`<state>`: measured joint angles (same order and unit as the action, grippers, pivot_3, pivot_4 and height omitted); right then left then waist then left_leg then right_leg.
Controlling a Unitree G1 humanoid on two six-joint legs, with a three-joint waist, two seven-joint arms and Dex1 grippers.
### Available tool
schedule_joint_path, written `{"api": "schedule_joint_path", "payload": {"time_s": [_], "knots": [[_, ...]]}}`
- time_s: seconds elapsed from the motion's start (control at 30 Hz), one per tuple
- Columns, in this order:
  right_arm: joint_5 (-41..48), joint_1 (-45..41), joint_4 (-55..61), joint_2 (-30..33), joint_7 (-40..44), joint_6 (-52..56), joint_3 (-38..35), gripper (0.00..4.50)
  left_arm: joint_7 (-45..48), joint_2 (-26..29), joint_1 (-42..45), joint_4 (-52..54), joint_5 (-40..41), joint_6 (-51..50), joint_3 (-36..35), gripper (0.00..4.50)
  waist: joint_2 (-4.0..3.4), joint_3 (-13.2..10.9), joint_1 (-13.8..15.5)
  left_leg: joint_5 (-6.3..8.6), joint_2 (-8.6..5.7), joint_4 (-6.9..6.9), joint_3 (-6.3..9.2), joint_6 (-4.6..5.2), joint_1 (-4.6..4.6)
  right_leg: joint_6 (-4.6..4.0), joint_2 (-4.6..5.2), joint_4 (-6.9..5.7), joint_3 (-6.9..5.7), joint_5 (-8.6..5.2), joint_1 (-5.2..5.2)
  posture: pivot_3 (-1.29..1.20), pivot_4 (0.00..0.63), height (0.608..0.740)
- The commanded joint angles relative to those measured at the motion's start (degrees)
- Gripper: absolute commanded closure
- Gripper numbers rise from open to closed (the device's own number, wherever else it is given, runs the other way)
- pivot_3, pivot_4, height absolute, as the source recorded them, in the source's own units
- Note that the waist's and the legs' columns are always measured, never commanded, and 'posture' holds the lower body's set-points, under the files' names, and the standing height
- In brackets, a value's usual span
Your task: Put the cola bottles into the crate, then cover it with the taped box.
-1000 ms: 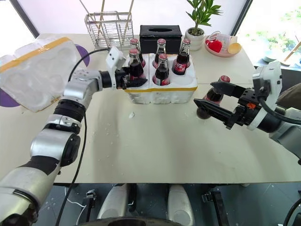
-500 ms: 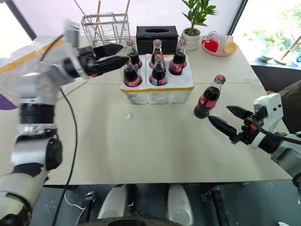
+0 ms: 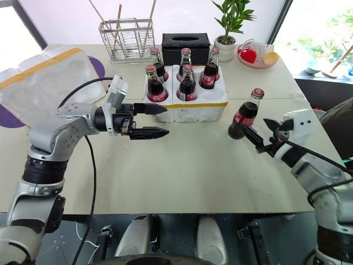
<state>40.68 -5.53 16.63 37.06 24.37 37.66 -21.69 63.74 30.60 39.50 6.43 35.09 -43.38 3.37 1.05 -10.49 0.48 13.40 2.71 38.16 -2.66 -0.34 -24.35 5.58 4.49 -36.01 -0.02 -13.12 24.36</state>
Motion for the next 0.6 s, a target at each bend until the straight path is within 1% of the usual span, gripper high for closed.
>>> {"api": "schedule_joint_path", "payload": {"time_s": [0.03, 0.17, 0.33, 0.4, 0.43, 0.5, 0.6], "knots": [[-2.08, -3.85, -4.41, -0.77, 1.88, -2.79, 1.41, 0.0, -1.0, -0.01, 1.16, 0.93, 0.33, 1.18, -1.16, 0.03, -0.02, -0.01, -0.04, 0.0, 0.0, 0.0, 0.0, 0.0, 0.0, 0.0, 0.0, -0.01, 0.01, 0.0, 0.0, 0.0, 0.15, 0.74], [-4.56, -8.29, -9.49, -2.41, 3.3, -4.62, 4.6, 0.0, -1.62, 0.24, 1.39, 0.43, 0.02, 1.77, -1.38, 0.03, -0.02, -0.01, -0.05, 0.0, 0.0, -0.01, 0.01, 0.0, -0.01, 0.01, -0.01, 0.0, 0.01, 0.0, 0.01, 0.0, 0.15, 0.74], [-7.9, -13.9, -18.06, -4.72, 4.15, -7.92, 5.98, 0.0, -2.38, 0.35, 1.64, 0.83, 0.44, 1.41, -1.47, 0.03, -0.02, -0.01, -0.11, 0.0, 0.0, -0.01, 0.0, 0.0, -0.01, 0.01, -0.01, 0.0, 0.01, 0.0, 0.01, 0.0, 0.15, 0.74], [-8.28, -14.72, -18.77, -4.95, 4.9, -8.65, 5.92, 0.54, -2.73, 0.59, 1.54, 1.11, 0.39, 1.35, -1.55, 0.0, -0.03, -0.01, -0.03, 0.0, 0.0, -0.02, 0.0, 0.0, -0.01, 0.02, -0.01, 0.0, 0.01, 0.0, 0.01, 0.0, 0.15, 0.74], [-8.03, -14.51, -17.7, -4.7, 5.54, -8.57, 5.74, 0.71, -2.96, 0.84, 1.43, 1.26, 0.43, 1.24, -1.78, 0.0, -0.03, -0.02, 0.03, 0.0, 0.0, -0.03, 0.0, 0.0, -0.01, 0.03, -0.01, 0.0, 0.01, 0.0, 0.01, 0.0, 0.15, 0.74], [-7.08, -14.05, -15.01, -3.9, 6.54, -7.97, 5.0, 1.64, -3.33, 1.37, 1.25, 1.34, 0.59, 1.09, -2.35, 0.0, -0.03, -0.02, 0.04, 0.0, 0.0, -0.04, 0.0, 0.0, -0.02, 0.05, -0.01, 0.0, 0.01, -0.01, 0.01, 0.0, 0.15, 0.74], [-4.35, -15.76, -11.35, -2.03, 7.4, -5.85, 2.66, 1.65, -3.79, 2.43, 0.85, 0.97, 0.62, 1.26, -3.46, 0.0, -0.13, -0.08, -0.03, 0.0, 0.0, -0.06, 0.0, 0.0, -0.03, 0.06, -0.01, -0.01, 0.01, -0.01, 0.05, 0.0, 0.15, 0.74]]}}
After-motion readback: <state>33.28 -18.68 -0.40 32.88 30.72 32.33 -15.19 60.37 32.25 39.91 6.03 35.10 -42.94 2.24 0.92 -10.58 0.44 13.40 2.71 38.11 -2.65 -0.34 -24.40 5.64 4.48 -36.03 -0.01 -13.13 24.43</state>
